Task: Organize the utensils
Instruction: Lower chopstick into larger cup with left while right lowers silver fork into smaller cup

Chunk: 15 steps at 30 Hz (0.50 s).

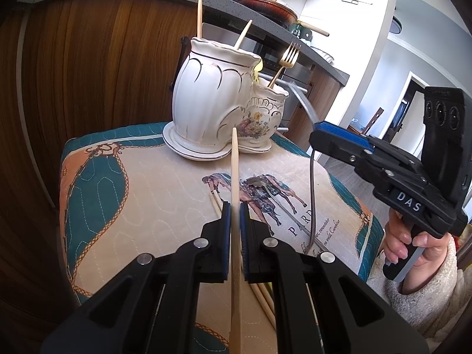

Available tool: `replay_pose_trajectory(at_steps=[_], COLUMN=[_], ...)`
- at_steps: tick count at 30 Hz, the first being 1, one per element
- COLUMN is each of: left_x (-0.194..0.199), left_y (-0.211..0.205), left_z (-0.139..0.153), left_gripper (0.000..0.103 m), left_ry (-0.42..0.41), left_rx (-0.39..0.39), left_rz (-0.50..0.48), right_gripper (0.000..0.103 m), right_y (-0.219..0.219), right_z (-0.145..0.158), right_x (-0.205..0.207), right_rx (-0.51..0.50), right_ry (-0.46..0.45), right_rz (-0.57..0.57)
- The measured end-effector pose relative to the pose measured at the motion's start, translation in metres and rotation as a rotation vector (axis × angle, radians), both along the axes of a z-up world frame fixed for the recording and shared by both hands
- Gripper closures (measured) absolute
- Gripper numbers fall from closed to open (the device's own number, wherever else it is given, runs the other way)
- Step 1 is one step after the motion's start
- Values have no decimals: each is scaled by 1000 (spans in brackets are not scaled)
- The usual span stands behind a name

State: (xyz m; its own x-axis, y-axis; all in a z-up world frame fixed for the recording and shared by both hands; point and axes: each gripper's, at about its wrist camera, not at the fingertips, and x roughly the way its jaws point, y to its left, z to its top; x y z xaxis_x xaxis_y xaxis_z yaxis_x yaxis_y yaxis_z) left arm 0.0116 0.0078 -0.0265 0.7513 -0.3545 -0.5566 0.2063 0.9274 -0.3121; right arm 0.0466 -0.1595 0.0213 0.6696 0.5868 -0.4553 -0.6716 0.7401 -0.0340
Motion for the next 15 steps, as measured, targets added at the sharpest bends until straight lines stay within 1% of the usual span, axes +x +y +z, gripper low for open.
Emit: replay_pose_trajectory(at_steps=[4, 15], left_x=[1, 1], left_y=[0, 0], left_z=[-1, -2], left_gripper=[97, 97], left_ry=[2, 4], left_rx=[-1, -6], left_rz=[-2, -4], right_gripper=[79, 79], right_y=[-4, -6], right_z=[7, 15], right_x=[-4, -10], right_rx=[19, 46], right_ry=[-34, -83], right_rz=[0, 2])
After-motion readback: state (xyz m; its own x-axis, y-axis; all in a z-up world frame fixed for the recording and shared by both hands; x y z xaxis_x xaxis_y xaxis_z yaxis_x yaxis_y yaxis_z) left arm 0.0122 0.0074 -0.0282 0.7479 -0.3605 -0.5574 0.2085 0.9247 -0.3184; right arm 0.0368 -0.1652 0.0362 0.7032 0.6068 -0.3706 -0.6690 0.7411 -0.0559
